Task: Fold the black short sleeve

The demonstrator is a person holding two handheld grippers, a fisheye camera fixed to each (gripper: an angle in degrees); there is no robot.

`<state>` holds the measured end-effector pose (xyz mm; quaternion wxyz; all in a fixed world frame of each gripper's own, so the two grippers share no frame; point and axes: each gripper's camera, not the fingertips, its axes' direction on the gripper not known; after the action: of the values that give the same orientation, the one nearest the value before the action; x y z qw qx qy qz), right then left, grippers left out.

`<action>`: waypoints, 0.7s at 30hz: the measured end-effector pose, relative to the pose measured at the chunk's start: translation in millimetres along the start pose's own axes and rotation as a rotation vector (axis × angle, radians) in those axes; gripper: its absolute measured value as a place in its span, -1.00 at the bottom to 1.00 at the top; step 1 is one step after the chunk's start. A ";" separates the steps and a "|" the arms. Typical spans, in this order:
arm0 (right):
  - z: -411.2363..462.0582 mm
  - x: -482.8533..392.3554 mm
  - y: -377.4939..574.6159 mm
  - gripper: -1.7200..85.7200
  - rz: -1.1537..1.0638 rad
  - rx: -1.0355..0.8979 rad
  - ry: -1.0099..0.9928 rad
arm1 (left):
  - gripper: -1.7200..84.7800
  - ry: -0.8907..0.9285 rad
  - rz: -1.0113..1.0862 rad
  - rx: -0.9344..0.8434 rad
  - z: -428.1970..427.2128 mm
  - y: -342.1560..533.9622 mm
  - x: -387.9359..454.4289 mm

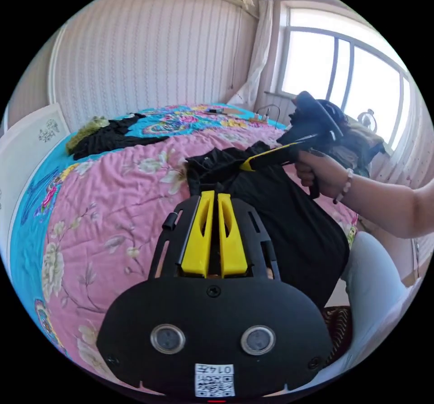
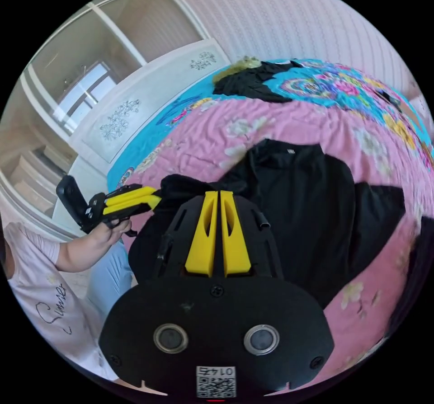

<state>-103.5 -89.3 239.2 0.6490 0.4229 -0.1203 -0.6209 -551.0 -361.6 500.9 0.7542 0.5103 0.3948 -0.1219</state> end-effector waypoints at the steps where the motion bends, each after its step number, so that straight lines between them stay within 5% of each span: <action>1: 4.7 -6.5 -12.1 -0.95 -0.023 -0.002 -0.008 | -0.98 -0.013 -0.020 0.020 -9.1 2.7 -7.2; 9: 117.8 -139.8 -152.6 -0.96 -0.338 -0.136 -0.039 | -0.98 -0.195 -0.236 0.158 -92.5 48.0 -138.9; 21: 273.6 -225.2 -212.5 -0.96 -0.391 -0.315 0.020 | -0.98 -0.220 -0.492 0.196 -102.6 118.3 -286.1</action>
<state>-484.7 33.2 341.8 0.5756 0.3380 0.0685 -0.7414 -718.3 -282.2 769.4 0.6873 0.4534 0.4088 -0.3936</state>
